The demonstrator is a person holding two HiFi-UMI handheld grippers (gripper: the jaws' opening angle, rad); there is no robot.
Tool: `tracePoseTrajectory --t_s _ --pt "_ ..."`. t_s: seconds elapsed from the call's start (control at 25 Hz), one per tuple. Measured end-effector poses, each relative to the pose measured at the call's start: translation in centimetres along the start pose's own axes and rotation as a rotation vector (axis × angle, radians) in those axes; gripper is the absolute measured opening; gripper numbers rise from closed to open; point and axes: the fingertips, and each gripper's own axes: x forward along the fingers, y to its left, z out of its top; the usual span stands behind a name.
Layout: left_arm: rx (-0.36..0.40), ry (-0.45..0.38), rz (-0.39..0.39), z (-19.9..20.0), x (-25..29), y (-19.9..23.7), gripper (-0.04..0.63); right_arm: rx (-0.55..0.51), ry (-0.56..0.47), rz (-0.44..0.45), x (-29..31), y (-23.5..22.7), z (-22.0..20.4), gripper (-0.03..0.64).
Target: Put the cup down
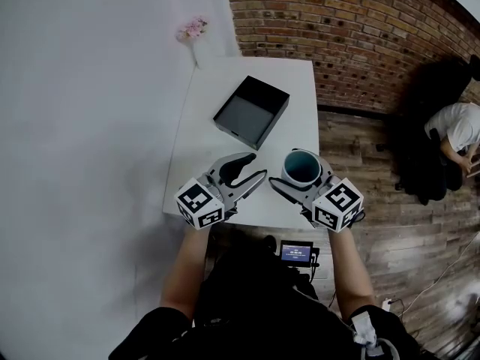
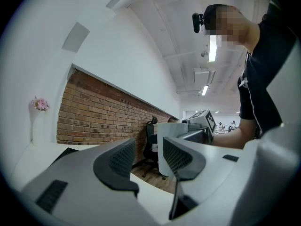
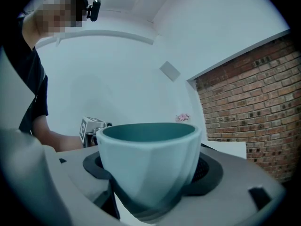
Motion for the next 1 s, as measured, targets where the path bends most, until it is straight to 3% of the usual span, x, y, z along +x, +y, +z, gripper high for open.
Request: tracePoseTrajectory --t_s 1.0 --pt "-0.005 -0.013 -0.064 0.5 -1.3 4.3 0.176 -0.013 0.007 -0.067 4.5 -0.5 0.7 0.403"
